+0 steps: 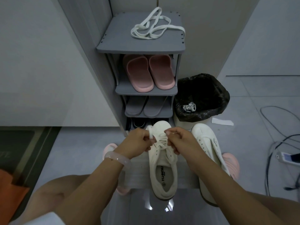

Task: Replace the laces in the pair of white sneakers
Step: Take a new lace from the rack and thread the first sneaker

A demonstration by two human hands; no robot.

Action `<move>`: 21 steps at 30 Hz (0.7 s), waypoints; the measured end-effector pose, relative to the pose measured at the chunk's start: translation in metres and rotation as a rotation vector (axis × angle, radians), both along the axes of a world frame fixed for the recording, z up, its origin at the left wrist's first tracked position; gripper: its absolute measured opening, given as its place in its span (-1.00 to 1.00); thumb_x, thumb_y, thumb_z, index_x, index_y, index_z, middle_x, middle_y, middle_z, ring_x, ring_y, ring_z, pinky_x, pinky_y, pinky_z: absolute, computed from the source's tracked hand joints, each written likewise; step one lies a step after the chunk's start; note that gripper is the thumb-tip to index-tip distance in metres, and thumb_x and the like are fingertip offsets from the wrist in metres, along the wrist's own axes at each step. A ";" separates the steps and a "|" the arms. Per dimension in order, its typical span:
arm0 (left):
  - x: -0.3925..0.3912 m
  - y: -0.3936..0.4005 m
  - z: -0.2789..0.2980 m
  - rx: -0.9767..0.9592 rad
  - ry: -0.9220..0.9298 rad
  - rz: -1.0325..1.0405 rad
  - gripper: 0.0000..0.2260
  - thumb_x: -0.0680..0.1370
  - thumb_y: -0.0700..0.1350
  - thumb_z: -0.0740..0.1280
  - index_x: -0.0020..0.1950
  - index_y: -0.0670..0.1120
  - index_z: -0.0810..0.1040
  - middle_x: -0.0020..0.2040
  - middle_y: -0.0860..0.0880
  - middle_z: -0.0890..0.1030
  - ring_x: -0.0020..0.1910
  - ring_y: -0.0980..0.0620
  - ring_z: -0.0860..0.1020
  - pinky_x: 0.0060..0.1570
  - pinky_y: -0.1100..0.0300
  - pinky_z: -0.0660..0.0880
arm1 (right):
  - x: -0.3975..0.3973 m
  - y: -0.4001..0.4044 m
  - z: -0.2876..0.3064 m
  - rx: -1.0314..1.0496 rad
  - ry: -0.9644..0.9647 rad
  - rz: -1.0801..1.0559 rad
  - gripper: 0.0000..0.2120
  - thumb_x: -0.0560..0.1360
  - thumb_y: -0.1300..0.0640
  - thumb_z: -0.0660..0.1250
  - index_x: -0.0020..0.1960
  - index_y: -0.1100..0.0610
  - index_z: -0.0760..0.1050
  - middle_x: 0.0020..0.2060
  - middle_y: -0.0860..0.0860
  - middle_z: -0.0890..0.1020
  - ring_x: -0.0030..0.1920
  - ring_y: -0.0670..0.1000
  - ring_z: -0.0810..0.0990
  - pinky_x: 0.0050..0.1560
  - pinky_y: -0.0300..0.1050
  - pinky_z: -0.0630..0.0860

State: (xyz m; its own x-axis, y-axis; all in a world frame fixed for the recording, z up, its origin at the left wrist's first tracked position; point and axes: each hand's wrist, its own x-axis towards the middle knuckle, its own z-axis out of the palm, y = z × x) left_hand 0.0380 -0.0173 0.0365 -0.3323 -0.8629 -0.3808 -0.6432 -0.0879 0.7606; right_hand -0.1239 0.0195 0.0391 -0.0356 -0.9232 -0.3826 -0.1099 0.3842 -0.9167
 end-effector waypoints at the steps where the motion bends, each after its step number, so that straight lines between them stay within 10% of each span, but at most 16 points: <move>1: 0.001 0.001 -0.003 0.051 0.046 0.088 -0.91 0.52 -0.32 0.30 -0.08 -0.31 0.58 -0.38 -0.06 0.52 -0.54 0.27 0.50 -0.40 0.42 0.50 | -0.003 -0.001 -0.003 -0.020 0.120 0.016 -0.89 0.54 0.17 0.26 -0.07 0.12 0.57 -0.39 -0.06 0.54 -0.41 -0.14 0.45 -0.39 -0.34 0.36; 6: 0.006 0.006 -0.017 0.197 0.075 0.224 -0.84 0.47 -0.41 0.31 -0.25 -0.19 0.50 -0.37 -0.12 0.54 -0.55 0.20 0.53 -0.42 0.35 0.55 | -0.005 0.005 -0.018 -0.056 0.682 0.455 -0.79 0.53 0.11 0.25 0.04 0.08 0.64 -0.01 0.00 0.66 -0.03 -0.02 0.58 -0.02 -0.18 0.46; 21: -0.001 0.008 -0.028 0.271 0.183 0.279 -0.82 0.44 -0.43 0.33 -0.30 -0.20 0.52 -0.38 -0.12 0.57 -0.50 0.14 0.57 -0.40 0.33 0.55 | -0.001 0.011 -0.035 -0.006 0.674 0.530 -0.70 0.52 0.10 0.21 0.19 -0.13 0.55 0.08 0.00 0.64 0.05 0.02 0.58 -0.01 -0.14 0.49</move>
